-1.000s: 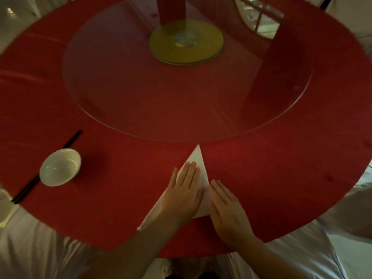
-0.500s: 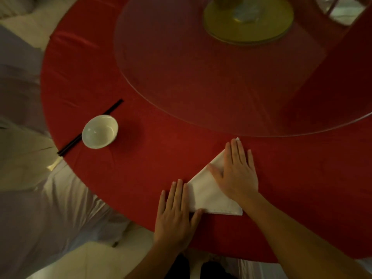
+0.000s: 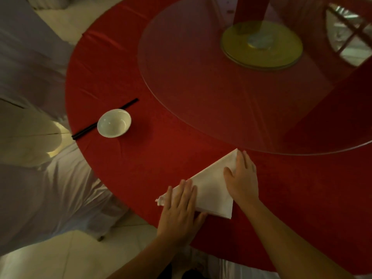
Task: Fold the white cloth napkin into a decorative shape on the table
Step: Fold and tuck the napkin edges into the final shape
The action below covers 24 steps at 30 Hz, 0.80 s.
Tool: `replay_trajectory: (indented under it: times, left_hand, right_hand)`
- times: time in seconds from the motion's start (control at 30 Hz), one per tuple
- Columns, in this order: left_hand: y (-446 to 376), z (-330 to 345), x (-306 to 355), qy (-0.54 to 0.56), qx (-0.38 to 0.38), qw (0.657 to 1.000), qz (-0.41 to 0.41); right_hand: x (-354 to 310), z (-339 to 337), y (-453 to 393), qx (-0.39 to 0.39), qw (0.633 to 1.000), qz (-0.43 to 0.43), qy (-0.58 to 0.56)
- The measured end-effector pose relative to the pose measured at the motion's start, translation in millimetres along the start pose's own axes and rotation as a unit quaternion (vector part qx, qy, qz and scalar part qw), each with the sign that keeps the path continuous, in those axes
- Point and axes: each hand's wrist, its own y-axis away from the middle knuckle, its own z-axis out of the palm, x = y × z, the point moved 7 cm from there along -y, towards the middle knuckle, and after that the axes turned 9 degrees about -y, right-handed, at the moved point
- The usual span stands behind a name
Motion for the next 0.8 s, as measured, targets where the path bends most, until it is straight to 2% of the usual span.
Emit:
replay_trajectory:
  times: [0.1,0.17,0.27,0.4,0.5,0.57,0.63,0.7,0.73,0.77,0.8]
  left_hand:
    - [4,-9,43,0.031,-0.011,0.998,0.049]
    - [4,-2,69,0.065,-0.057,0.993,0.075]
    - [4,3,90,0.067,-0.06,0.992,0.088]
    - [6,5,92,0.014,-0.004,0.997,0.081]
    - [10,5,92,0.036,0.032,0.994,0.095]
    - [11,-1,89,0.041,0.055,0.993,0.091]
    - [11,-4,87,0.101,0.059,0.99,0.085]
    - [8,-4,80,0.239,0.055,0.968,0.053]
    - [5,-5,70,0.314,0.051,0.948,0.004]
    - [0,-6,57,0.399,0.035,0.914,-0.06]
    - [-3,-4,45,0.496,0.01,0.858,-0.132]
  right_hand:
    - [9,-16,8,0.04,0.99,0.118,-0.069]
    - [14,-17,11,0.026,0.979,0.178,-0.097]
    - [20,-13,14,-0.015,0.966,0.228,-0.121]
    - [20,-5,15,-0.04,0.947,0.256,-0.192]
    - [21,-1,18,-0.062,0.936,0.281,-0.205]
    - [20,4,21,-0.087,0.941,0.265,-0.193]
    - [15,6,23,-0.101,0.954,0.224,-0.17]
    - [6,6,26,-0.107,0.967,0.172,-0.157]
    - [0,6,29,-0.111,0.971,0.143,-0.156]
    - [-6,5,33,-0.112,0.977,0.106,-0.15]
    - [-12,4,38,-0.11,0.983,0.062,-0.137]
